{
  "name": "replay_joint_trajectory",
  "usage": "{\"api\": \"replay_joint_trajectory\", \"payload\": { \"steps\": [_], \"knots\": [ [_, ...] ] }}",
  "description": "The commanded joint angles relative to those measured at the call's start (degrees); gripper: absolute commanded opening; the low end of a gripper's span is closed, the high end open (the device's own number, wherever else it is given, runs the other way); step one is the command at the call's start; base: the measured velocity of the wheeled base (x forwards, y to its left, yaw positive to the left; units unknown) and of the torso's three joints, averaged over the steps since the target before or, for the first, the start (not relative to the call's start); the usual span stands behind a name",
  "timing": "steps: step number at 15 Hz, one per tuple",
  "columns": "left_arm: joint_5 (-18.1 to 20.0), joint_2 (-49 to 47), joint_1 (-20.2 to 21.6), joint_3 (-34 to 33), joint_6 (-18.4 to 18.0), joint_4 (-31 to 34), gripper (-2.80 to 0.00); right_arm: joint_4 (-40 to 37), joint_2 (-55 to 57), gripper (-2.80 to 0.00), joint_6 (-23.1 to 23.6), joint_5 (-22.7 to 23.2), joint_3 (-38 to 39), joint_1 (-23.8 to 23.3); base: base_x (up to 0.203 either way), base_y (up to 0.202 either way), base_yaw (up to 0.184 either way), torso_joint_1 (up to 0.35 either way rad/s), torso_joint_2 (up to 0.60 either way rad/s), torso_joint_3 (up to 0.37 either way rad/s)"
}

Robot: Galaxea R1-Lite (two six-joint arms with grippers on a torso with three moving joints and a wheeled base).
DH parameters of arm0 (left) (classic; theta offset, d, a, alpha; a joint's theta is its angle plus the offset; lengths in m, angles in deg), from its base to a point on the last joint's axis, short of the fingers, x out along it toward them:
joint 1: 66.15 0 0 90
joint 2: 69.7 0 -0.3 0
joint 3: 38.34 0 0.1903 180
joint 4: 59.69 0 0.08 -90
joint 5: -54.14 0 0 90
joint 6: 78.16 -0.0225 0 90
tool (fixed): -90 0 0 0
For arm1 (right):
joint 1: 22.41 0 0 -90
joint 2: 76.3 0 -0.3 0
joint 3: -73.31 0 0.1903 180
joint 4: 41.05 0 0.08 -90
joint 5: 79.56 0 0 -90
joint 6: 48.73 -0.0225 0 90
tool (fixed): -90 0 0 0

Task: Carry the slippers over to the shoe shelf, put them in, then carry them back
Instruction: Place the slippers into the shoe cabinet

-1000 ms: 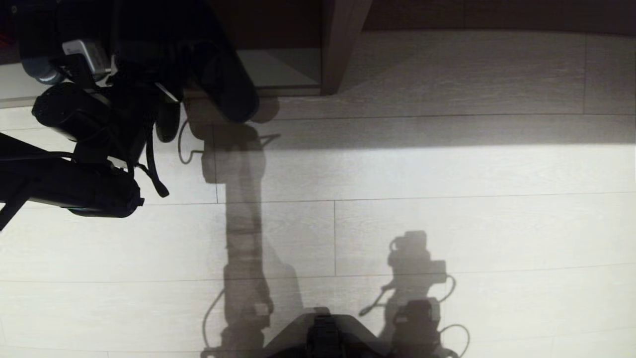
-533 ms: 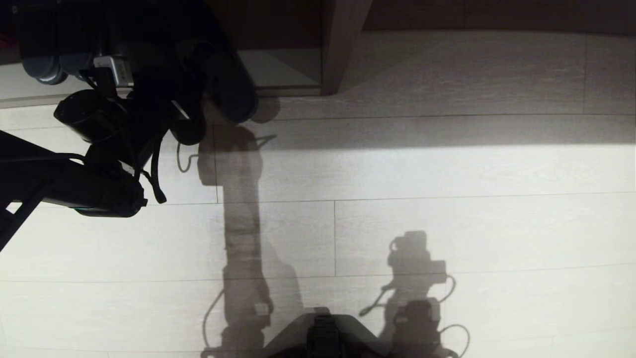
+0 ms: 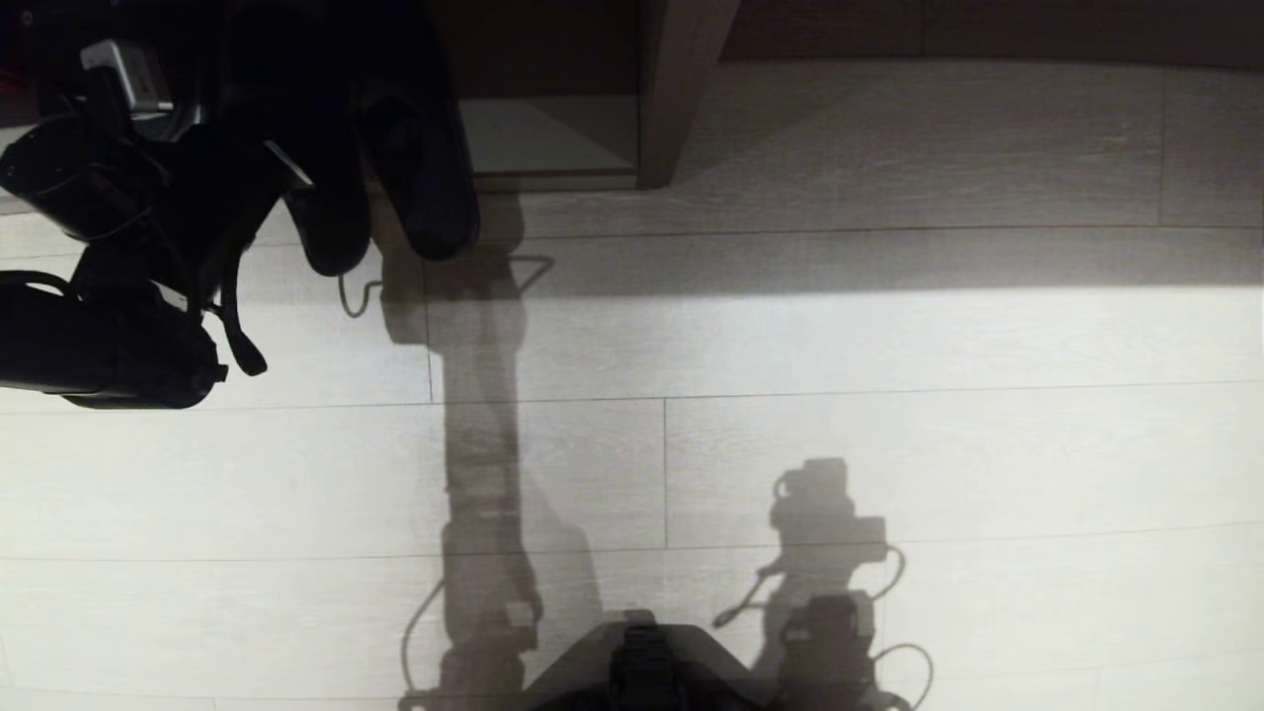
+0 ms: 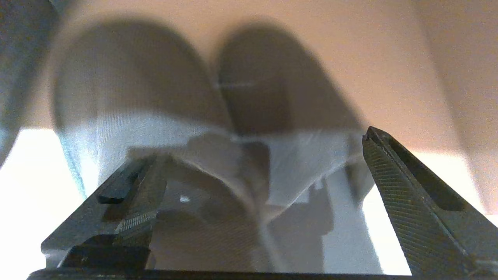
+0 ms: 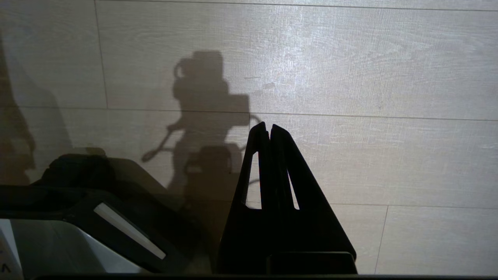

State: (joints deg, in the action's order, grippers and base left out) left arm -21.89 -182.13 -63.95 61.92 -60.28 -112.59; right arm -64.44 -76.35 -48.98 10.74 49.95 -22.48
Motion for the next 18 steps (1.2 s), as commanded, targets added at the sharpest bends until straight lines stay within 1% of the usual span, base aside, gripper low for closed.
{"api": "replay_joint_trajectory", "payload": {
  "steps": [1,4,8,10,11,12,14,16,17,18],
  "knots": [
    [0.0,3.5,1.0,-0.8,1.4,-0.8,0.00,0.0,0.0,-2.80,0.0,0.0,0.0,0.0,0.000,0.000,0.000,0.000,0.00,0.000],
    [0.0,6.4,2.2,-2.6,3.8,-0.6,0.00,0.0,0.0,-2.80,0.0,0.0,0.0,0.0,0.000,0.000,0.000,0.000,0.00,0.000],
    [0.3,9.2,2.4,-6.6,4.1,0.1,0.00,0.0,0.0,-2.80,0.0,0.0,0.0,0.0,0.000,0.000,0.000,0.000,0.00,0.000],
    [0.3,9.3,2.3,-8.2,3.5,0.2,0.00,0.0,0.0,-2.80,0.0,0.0,0.0,0.0,0.000,0.000,0.000,0.000,0.00,0.000],
    [1.1,9.3,2.4,-8.9,3.0,1.1,0.00,0.0,0.0,-2.80,0.0,0.0,0.0,0.0,0.000,0.000,0.000,0.000,0.00,0.000],
    [2.9,9.3,2.3,-9.9,1.9,2.6,0.00,0.0,0.0,-2.80,0.0,0.0,0.0,0.0,0.000,0.000,0.000,0.000,0.00,0.000],
    [4.0,9.6,2.3,-10.8,-0.5,6.6,0.00,0.0,0.0,-2.80,0.0,0.0,0.0,0.0,0.000,0.000,0.000,0.000,0.00,0.000],
    [4.2,10.4,2.3,-10.5,-1.0,9.3,0.00,0.0,0.0,-2.80,0.0,0.0,0.0,0.0,0.000,0.000,0.000,0.000,0.00,0.000],
    [5.0,11.9,2.3,-10.9,-1.1,11.0,0.00,0.0,0.0,-2.80,0.0,0.0,0.0,0.1,0.000,0.000,0.000,0.000,0.00,0.000],
    [6.1,14.0,2.4,-11.7,-1.9,12.9,0.00,0.0,0.0,-2.80,0.0,0.0,0.0,0.0,0.000,0.000,0.000,0.000,0.00,0.000]
  ]
}}
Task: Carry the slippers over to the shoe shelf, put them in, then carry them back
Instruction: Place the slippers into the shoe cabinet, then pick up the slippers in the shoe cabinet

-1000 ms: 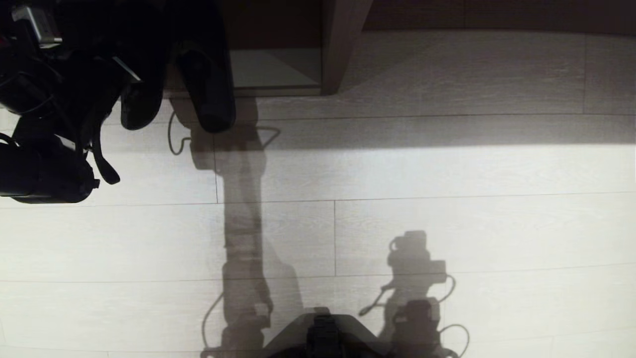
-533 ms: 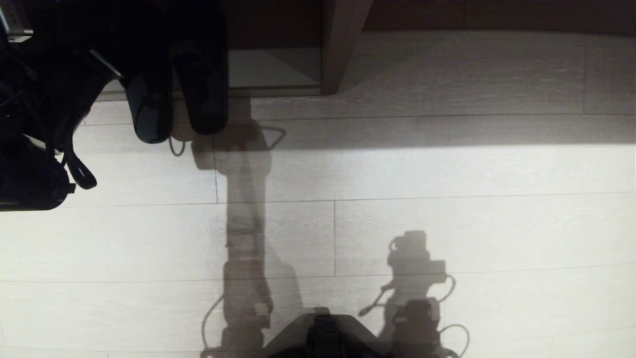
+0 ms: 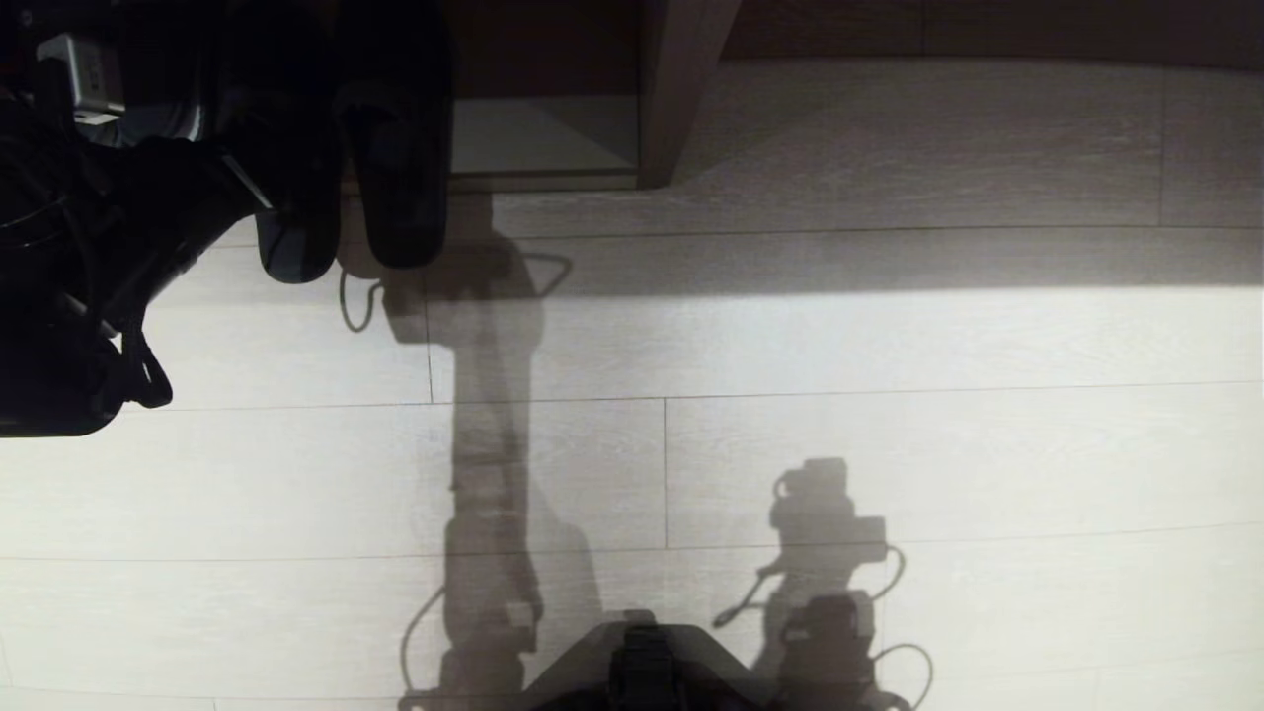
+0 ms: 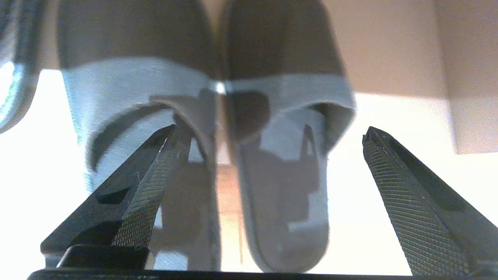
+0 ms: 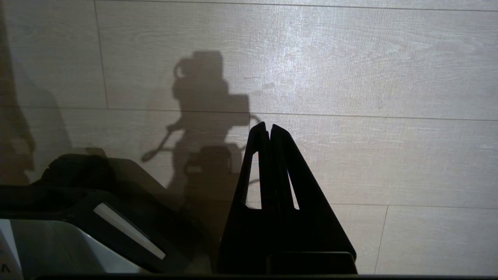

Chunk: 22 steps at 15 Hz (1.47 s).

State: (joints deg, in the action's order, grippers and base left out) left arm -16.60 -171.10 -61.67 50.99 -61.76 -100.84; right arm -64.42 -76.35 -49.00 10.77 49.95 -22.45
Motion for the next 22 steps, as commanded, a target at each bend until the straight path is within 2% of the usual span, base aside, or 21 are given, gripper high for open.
{"api": "replay_joint_trajectory", "payload": {
  "steps": [1,2,7,12,15,16,17,22],
  "knots": [
    [1.2,4.1,0.0,-1.6,-2.2,2.2,0.00,0.0,0.0,-2.80,0.0,0.0,0.0,0.0,0.000,0.000,0.000,0.000,0.00,0.000],
    [1.3,5.2,0.0,-2.6,-3.6,3.1,-2.80,0.0,0.0,-2.80,0.0,0.0,0.0,0.0,0.000,0.000,0.000,0.000,0.00,0.000],
    [1.2,12.7,0.5,-6.9,-7.1,4.6,-2.80,0.0,0.0,-2.80,0.0,0.0,0.0,0.0,0.000,0.000,0.000,0.000,0.00,0.000],
    [1.1,23.1,1.0,-17.7,-11.5,5.6,-2.80,0.0,0.0,-2.80,0.0,0.0,0.0,0.0,0.000,0.000,0.000,0.000,0.00,0.000],
    [0.5,29.2,1.0,-22.3,-15.1,12.8,-2.80,0.0,0.0,-2.80,0.0,0.0,0.0,0.0,0.000,0.000,0.000,0.000,0.00,0.000],
    [-0.9,29.9,1.0,-22.5,-15.9,14.5,-2.80,0.0,0.0,-2.80,0.0,0.0,0.0,0.0,0.000,0.000,0.000,0.000,0.00,0.000],
    [-2.8,30.5,1.0,-22.3,-16.0,15.9,-2.80,0.0,0.0,-2.80,0.0,0.0,0.0,0.0,0.000,0.000,0.000,0.000,0.00,0.000],
    [-6.2,35.9,-0.1,-23.5,-16.8,24.9,-2.80,0.0,0.0,-2.80,0.0,0.0,0.0,0.0,0.000,0.000,0.000,0.000,0.00,0.000]
  ]
}}
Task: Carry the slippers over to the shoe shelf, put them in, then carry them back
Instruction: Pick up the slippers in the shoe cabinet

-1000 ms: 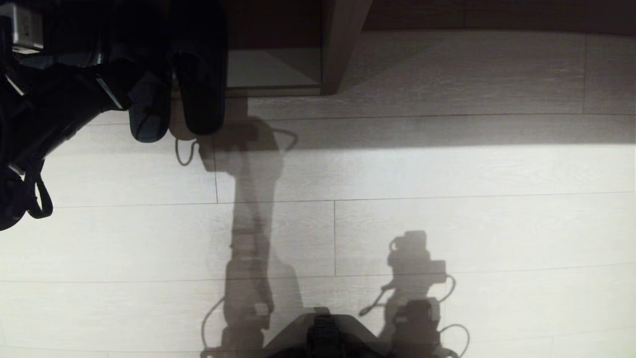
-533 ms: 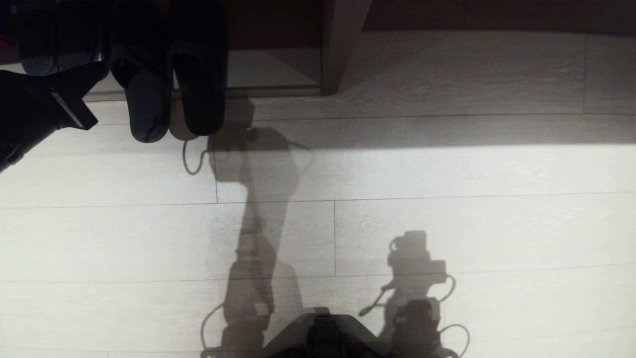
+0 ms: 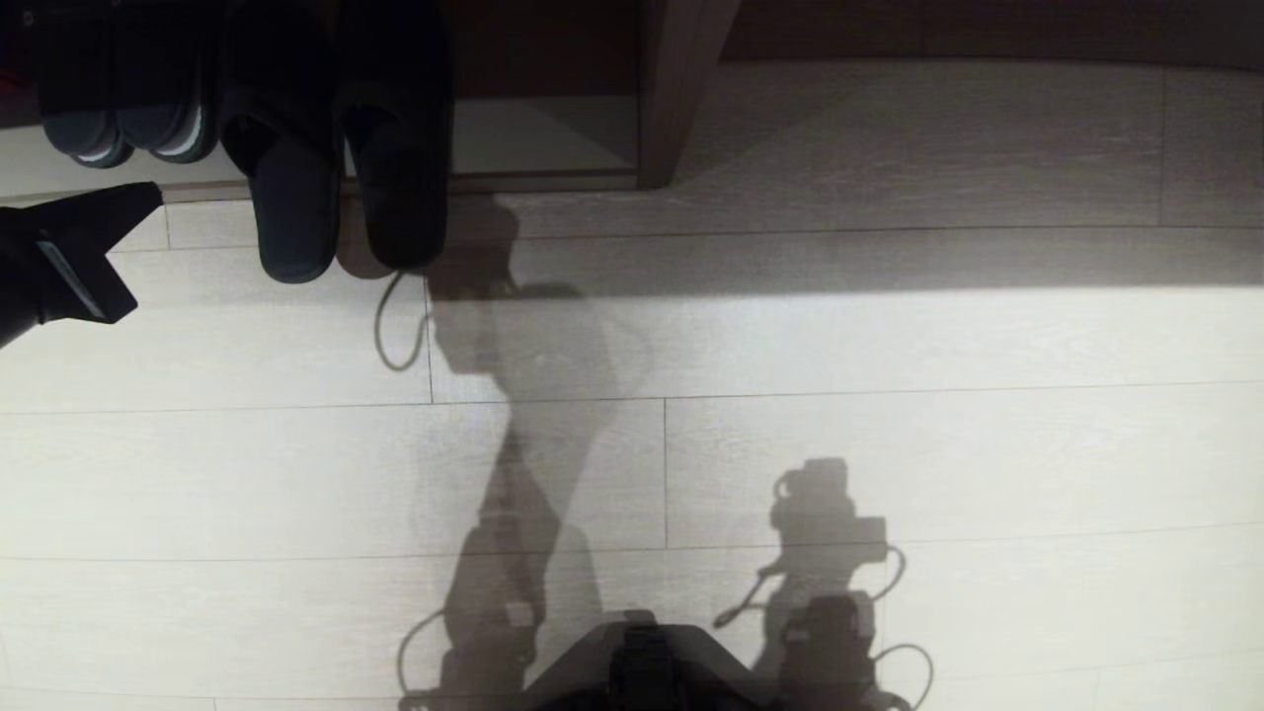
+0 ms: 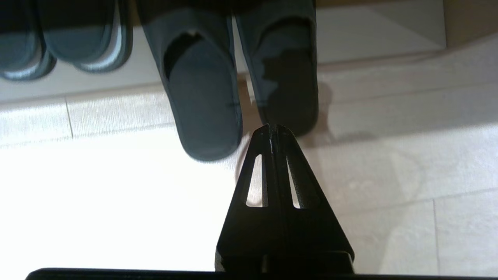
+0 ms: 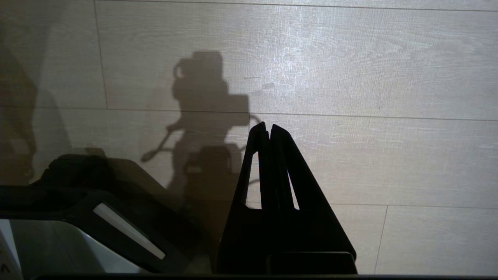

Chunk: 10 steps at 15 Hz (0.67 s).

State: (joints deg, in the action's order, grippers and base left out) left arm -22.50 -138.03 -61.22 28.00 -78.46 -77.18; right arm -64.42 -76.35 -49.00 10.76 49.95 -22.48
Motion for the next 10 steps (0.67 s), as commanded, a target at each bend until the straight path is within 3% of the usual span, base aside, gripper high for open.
{"api": "replay_joint_trajectory", "payload": {
  "steps": [1,4,6,10],
  "knots": [
    [-0.5,4.2,-1.2,-1.1,-0.1,3.2,-2.80,0.0,0.0,-2.80,0.0,0.0,0.0,0.1,0.000,0.000,0.000,0.000,0.00,0.000],
    [-1.3,10.5,-3.8,-2.4,-0.2,15.0,-2.80,0.0,0.0,-2.80,0.0,0.0,0.0,0.0,0.000,0.000,0.000,0.000,0.00,0.000],
    [-3.5,16.9,-8.2,-3.0,-1.4,24.1,-2.80,0.0,0.0,-2.80,0.0,0.0,0.0,0.0,0.000,0.000,0.000,0.000,0.00,0.000],
    [-4.5,27.7,-11.2,-9.4,-4.7,27.9,-2.80,0.0,0.0,-2.80,0.0,0.0,0.0,0.0,0.000,0.000,0.000,0.000,0.00,0.000]
  ]
}}
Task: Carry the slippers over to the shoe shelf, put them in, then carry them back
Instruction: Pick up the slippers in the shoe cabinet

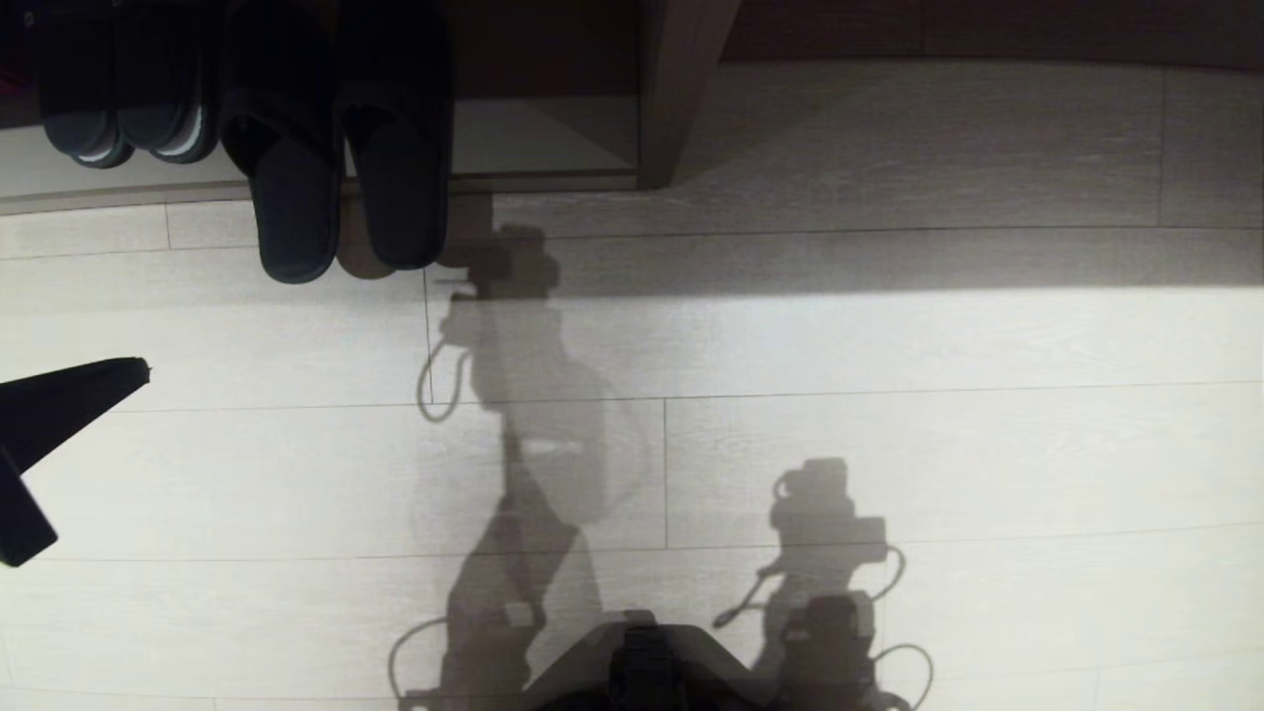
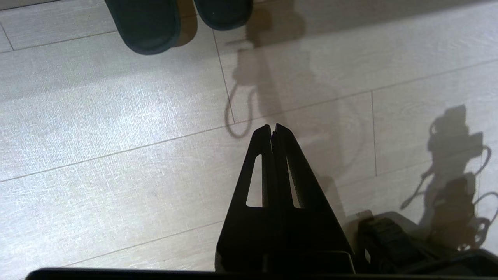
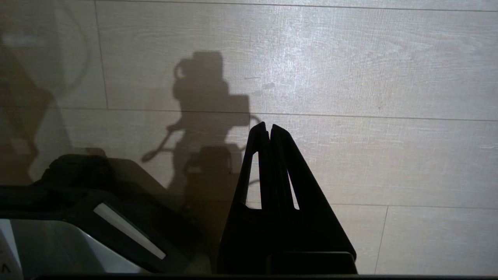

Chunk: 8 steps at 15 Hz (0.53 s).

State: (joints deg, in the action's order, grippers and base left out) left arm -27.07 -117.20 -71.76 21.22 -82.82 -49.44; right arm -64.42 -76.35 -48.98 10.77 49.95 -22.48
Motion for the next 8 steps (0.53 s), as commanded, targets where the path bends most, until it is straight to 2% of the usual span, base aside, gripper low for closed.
{"api": "replay_joint_trajectory", "payload": {
  "steps": [1,3,6,8],
  "knots": [
    [0.1,10.0,-0.1,-4.9,-0.6,0.3,-2.80,0.0,0.0,-2.80,0.0,0.0,0.0,0.0,0.000,0.000,0.000,0.000,0.00,0.000],
    [0.1,15.4,2.2,-9.8,-0.9,0.3,-2.80,0.0,0.0,-2.80,0.0,0.0,0.0,0.0,0.000,0.000,0.000,0.000,0.00,0.000],
    [1.4,23.8,7.9,-15.1,-0.9,0.5,-2.80,0.0,0.0,-2.80,0.0,0.0,0.0,0.0,0.000,0.000,0.000,0.000,0.00,0.000],
    [1.1,29.2,8.9,-19.9,-0.7,0.4,-2.80,0.0,0.0,-2.80,0.0,0.0,0.0,0.0,0.000,0.000,0.000,0.000,0.00,0.000]
  ]
}}
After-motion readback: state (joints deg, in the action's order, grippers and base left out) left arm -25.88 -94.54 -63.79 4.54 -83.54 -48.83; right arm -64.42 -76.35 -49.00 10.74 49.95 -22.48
